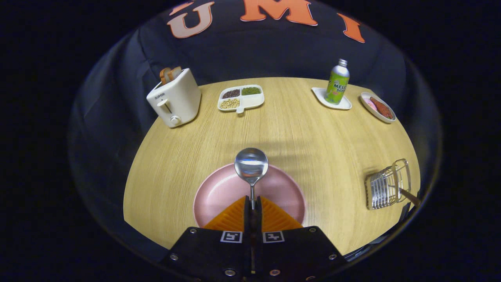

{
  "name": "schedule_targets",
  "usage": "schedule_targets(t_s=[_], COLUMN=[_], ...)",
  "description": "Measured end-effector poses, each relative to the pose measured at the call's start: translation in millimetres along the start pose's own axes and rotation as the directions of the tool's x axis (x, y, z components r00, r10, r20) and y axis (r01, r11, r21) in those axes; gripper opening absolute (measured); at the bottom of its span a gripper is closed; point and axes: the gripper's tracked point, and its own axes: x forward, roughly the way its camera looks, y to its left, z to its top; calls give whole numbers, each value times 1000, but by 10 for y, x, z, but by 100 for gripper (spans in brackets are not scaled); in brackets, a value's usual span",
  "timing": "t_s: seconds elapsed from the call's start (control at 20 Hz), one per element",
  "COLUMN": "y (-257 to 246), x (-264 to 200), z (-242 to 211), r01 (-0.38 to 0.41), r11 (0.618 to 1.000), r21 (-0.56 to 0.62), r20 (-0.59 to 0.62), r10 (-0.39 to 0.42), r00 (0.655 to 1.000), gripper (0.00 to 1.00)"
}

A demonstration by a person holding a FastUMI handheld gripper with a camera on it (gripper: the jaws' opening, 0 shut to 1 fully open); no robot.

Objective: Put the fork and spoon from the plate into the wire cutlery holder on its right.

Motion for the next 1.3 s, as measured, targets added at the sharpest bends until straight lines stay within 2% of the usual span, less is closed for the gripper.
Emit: schedule_targets(t_s=[0.25,0.45,0.6,0.8,1.3], y=[-625,-1136,-1472,-1881,-2446], x=[-223,-411,-557,-623,-683], z=[302,420,480,449,244], r01=[65,114,149,185,183], r11=[997,989,984,980,983], r21=[32,92,94,66,-17], r20=[92,123,132,97,-68], r10=[-67,-124,-160,-191,-184], r00=[994,985,978,977,981], gripper=[4,5,5,5,5])
